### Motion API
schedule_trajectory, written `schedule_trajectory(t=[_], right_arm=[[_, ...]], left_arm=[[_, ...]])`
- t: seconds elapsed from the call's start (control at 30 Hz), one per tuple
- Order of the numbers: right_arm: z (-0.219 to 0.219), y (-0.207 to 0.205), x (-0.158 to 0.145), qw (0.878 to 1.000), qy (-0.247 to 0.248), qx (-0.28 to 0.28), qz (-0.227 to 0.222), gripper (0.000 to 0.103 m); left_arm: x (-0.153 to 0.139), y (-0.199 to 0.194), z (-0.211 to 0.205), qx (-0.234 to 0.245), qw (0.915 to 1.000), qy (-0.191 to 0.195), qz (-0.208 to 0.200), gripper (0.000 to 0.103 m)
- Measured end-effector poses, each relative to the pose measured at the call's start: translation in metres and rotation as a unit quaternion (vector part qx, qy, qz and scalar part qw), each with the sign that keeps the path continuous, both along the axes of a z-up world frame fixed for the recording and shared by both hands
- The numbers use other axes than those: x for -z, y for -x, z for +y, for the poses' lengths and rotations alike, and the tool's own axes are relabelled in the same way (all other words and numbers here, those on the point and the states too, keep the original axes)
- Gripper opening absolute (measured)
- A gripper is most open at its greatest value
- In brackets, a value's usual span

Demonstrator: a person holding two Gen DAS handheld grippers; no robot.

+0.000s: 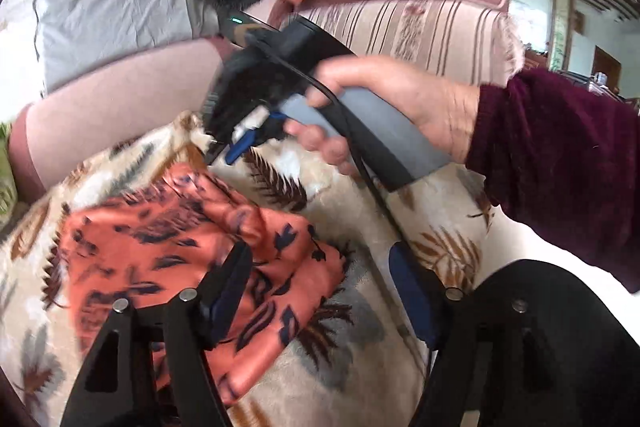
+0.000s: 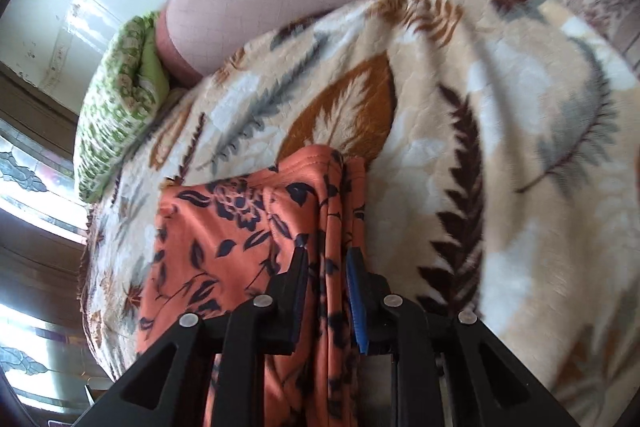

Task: Fold small clothes
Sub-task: 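Lay the folded dress down and open both grippers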

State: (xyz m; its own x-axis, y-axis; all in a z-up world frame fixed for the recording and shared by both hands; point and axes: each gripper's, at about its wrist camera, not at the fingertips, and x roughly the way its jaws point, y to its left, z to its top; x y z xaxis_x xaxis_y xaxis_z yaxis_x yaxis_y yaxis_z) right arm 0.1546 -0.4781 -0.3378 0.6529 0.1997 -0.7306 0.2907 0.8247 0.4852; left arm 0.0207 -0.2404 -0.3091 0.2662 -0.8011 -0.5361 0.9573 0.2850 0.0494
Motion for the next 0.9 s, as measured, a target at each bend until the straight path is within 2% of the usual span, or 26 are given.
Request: schedule_trajectory(t=[0.1,0.17,0.23,0.3,0.37,0.47,0.5,0.53,0.7,0.83,0.9], right_arm=[[0.016,0.02,-0.02,1.0,0.012,-0.017,-0.024,0.022],[0.031,0.033,-0.031,0.999,0.019,-0.032,-0.039,0.022],[0.046,0.039,-0.036,0.998,0.018,-0.044,-0.048,0.022],[0.062,0.042,-0.036,0.997,0.013,-0.056,-0.051,0.022],[0.077,0.04,-0.034,0.997,0.005,-0.064,-0.052,0.022],[0.1,0.032,-0.026,0.997,0.005,-0.069,-0.045,0.022],[0.106,0.032,-0.022,0.997,0.004,-0.07,-0.045,0.022],[0.111,0.03,-0.017,0.996,0.001,-0.073,-0.042,0.022],[0.134,0.033,0.013,0.996,0.005,-0.09,0.002,0.022],[0.143,0.047,0.036,0.994,0.03,-0.095,0.036,0.023],[0.144,0.054,0.043,0.994,0.038,-0.1,0.03,0.023]], left_arm=[[-0.023,-0.009,0.03,-0.008,0.9988,0.043,-0.022,0.079],[-0.032,-0.03,0.048,-0.049,0.9965,0.064,-0.024,0.08],[-0.035,-0.068,0.066,-0.116,0.9903,0.077,-0.001,0.08],[-0.03,-0.104,0.082,-0.19,0.9783,0.078,0.027,0.08],[-0.02,-0.14,0.1,-0.257,0.9594,0.086,0.078,0.08],[-0.002,-0.171,0.111,-0.317,0.9364,0.075,0.13,0.08],[0.002,-0.174,0.111,-0.322,0.9347,0.067,0.134,0.08],[0.006,-0.172,0.11,-0.324,0.9355,0.057,0.129,0.08],[0.021,-0.138,0.072,-0.287,0.9568,-0.034,0.028,0.08],[0.045,-0.118,0.049,-0.259,0.9611,-0.096,-0.004,0.08],[0.057,-0.11,0.047,-0.25,0.9613,-0.114,-0.011,0.08]])
